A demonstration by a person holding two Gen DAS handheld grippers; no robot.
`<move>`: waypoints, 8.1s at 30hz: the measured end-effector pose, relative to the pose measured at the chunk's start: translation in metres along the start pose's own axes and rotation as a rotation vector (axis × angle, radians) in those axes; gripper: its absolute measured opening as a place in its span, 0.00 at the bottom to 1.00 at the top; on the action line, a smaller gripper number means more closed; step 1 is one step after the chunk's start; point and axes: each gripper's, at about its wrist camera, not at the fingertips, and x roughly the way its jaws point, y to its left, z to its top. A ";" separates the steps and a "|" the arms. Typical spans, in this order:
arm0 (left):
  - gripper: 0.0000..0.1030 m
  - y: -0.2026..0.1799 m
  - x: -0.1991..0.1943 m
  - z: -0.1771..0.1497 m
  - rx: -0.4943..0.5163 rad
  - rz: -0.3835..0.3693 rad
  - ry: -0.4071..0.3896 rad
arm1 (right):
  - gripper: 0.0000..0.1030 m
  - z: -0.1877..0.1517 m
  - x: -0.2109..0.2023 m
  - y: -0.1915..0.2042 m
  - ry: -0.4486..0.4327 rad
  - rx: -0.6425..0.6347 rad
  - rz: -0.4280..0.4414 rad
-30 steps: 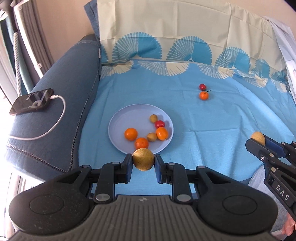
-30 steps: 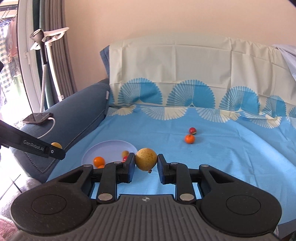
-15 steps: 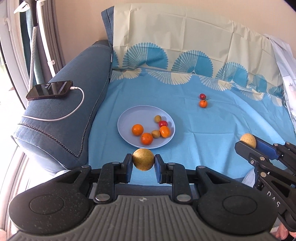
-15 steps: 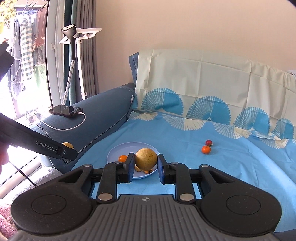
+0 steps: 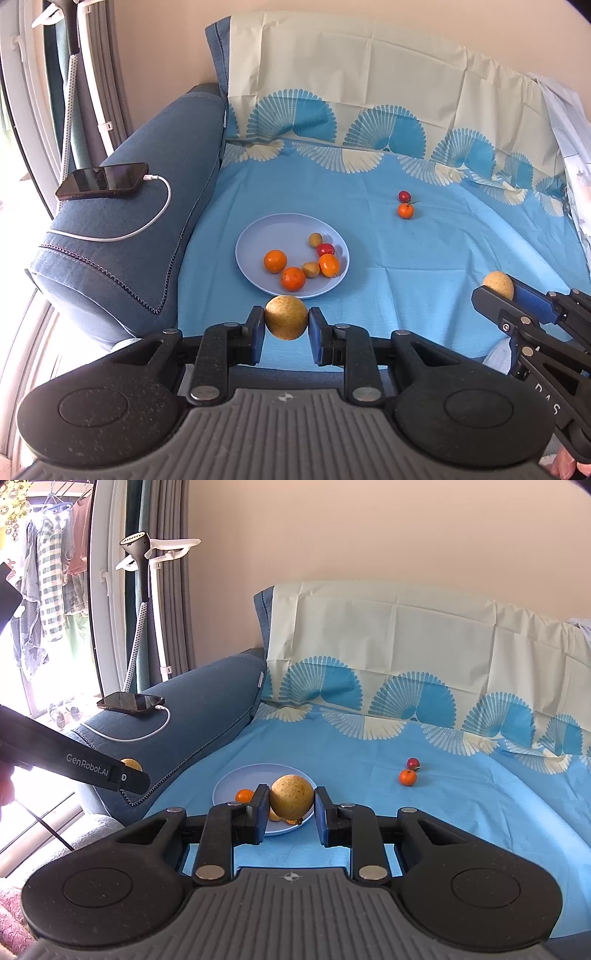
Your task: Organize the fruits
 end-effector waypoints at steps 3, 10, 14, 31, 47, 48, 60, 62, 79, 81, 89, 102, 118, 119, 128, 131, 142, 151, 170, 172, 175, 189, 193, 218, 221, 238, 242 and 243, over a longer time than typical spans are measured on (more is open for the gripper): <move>0.27 0.000 0.002 0.001 -0.001 0.001 0.006 | 0.26 0.000 0.001 0.001 0.005 0.007 -0.002; 0.27 0.001 0.005 0.002 -0.002 -0.003 0.011 | 0.26 0.000 0.004 0.000 0.015 0.013 -0.002; 0.27 0.003 0.009 0.002 -0.007 -0.006 0.019 | 0.26 0.000 0.006 0.001 0.021 0.013 -0.002; 0.27 0.015 0.029 0.006 -0.042 0.004 0.048 | 0.26 0.002 0.024 0.005 0.070 -0.003 0.001; 0.27 0.041 0.069 0.046 -0.085 0.059 0.048 | 0.26 0.011 0.077 0.005 0.154 0.004 0.032; 0.27 0.042 0.074 0.049 -0.088 0.062 0.051 | 0.26 0.012 0.082 0.005 0.160 0.006 0.035; 0.27 0.050 0.153 0.087 -0.087 0.088 0.103 | 0.26 0.025 0.170 0.003 0.218 0.014 0.069; 0.27 0.048 0.173 0.090 -0.072 0.091 0.127 | 0.26 0.025 0.187 0.003 0.229 0.003 0.070; 0.29 0.033 0.293 0.103 0.033 0.063 0.213 | 0.26 -0.007 0.312 -0.007 0.355 -0.035 0.091; 0.79 0.035 0.290 0.108 0.035 0.026 0.192 | 0.28 -0.004 0.315 -0.007 0.343 -0.038 0.103; 1.00 0.031 0.238 0.107 0.073 0.113 0.084 | 0.81 0.018 0.284 -0.012 0.286 -0.016 0.065; 1.00 0.034 0.132 0.055 0.005 0.186 0.118 | 0.97 0.017 0.166 0.010 0.265 0.025 0.048; 1.00 0.008 0.050 0.023 0.013 0.171 0.035 | 0.99 0.011 0.064 0.017 0.126 0.030 -0.027; 1.00 0.007 0.048 0.022 0.015 0.169 0.034 | 0.99 0.011 0.061 0.017 0.120 0.030 -0.027; 1.00 0.001 0.036 0.018 0.023 0.163 0.016 | 0.99 0.013 0.047 0.017 0.081 0.025 -0.031; 1.00 0.001 0.036 0.018 0.023 0.162 0.014 | 0.99 0.013 0.045 0.017 0.076 0.026 -0.032; 1.00 0.004 0.039 0.019 0.024 0.159 0.023 | 0.99 0.013 0.046 0.017 0.081 0.024 -0.034; 1.00 0.005 0.046 0.019 0.026 0.159 0.039 | 0.99 0.011 0.051 0.017 0.100 0.025 -0.031; 1.00 0.007 0.098 0.069 -0.016 0.158 0.106 | 0.99 0.010 0.134 -0.067 0.155 0.127 -0.198; 1.00 0.005 0.111 0.079 -0.016 0.158 0.127 | 0.99 0.009 0.167 -0.095 0.149 0.157 -0.237; 1.00 0.000 0.134 0.093 -0.015 0.170 0.160 | 0.99 0.006 0.224 -0.135 0.148 0.198 -0.281; 1.00 -0.050 0.238 0.148 0.047 0.227 0.233 | 0.38 -0.028 0.428 -0.220 0.234 0.252 -0.340; 1.00 -0.095 0.282 0.174 0.078 0.173 0.216 | 0.37 -0.029 0.384 -0.246 0.216 0.299 -0.452; 0.30 -0.284 0.499 0.231 0.092 -0.029 0.375 | 0.38 -0.083 0.310 -0.386 0.124 0.717 -0.740; 0.30 -0.271 0.468 0.229 0.106 -0.031 0.370 | 0.38 -0.080 0.309 -0.383 0.106 0.708 -0.723; 0.31 -0.085 0.168 0.119 0.081 0.050 0.297 | 0.38 -0.010 0.161 -0.187 0.036 0.365 -0.261; 0.31 -0.056 0.120 0.091 0.059 0.054 0.267 | 0.38 -0.009 0.112 -0.127 0.085 0.325 -0.103; 0.31 -0.049 0.109 0.084 0.045 0.044 0.254 | 0.38 -0.009 0.101 -0.113 0.091 0.305 -0.073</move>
